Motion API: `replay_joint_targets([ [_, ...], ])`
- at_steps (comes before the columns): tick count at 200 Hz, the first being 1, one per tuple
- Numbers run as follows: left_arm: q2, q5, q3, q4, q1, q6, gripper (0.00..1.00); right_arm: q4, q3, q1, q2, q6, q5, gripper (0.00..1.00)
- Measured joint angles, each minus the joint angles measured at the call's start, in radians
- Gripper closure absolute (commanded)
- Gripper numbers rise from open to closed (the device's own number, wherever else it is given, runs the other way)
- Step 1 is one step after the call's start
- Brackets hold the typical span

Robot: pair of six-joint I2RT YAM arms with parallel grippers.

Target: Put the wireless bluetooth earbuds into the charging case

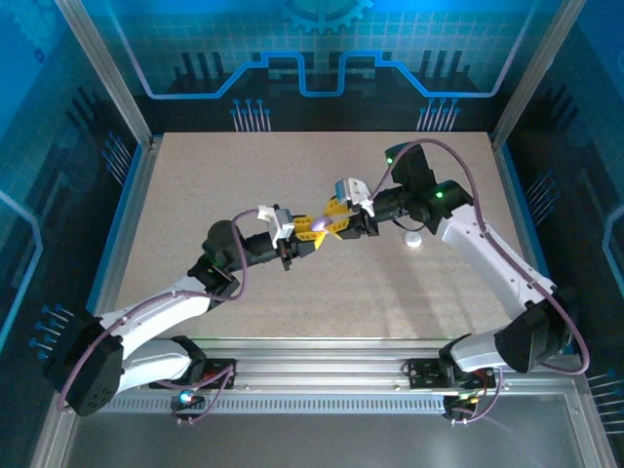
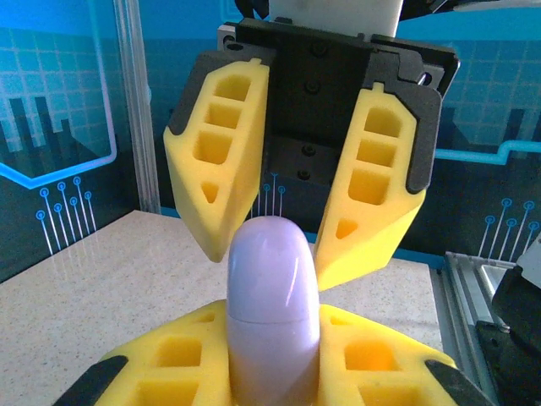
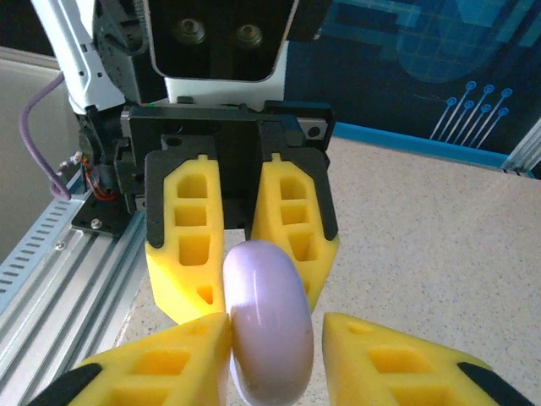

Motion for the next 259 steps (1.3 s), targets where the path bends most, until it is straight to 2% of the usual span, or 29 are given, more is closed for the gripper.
replay_joint_targets([
  [46,-0.006,0.002,0.000,-0.007,0.000,0.014,0.82,-0.051,0.031,0.000,0.016,-0.036,-0.011,0.83],
  [91,-0.008,0.010,0.000,-0.015,0.000,0.019,0.76,-0.069,0.032,-0.001,0.016,-0.057,-0.010,0.87],
  [103,-0.008,0.011,0.000,-0.016,0.000,0.021,0.71,-0.072,0.032,-0.001,0.015,-0.059,-0.009,0.88],
  [126,-0.008,0.010,0.000,-0.016,-0.002,0.021,0.54,-0.084,0.032,0.000,0.015,-0.065,-0.007,0.89],
  [153,-0.008,0.010,0.000,-0.014,-0.003,0.032,0.45,-0.097,0.022,-0.003,-0.001,-0.068,-0.004,0.89],
  [205,-0.045,-0.013,0.000,-0.057,-0.003,0.042,0.40,-0.156,-0.025,-0.056,-0.057,-0.069,0.011,0.89],
  [259,-0.091,-0.134,0.000,-0.190,-0.004,0.044,0.38,-0.227,-0.094,-0.113,-0.060,0.011,0.127,0.89],
])
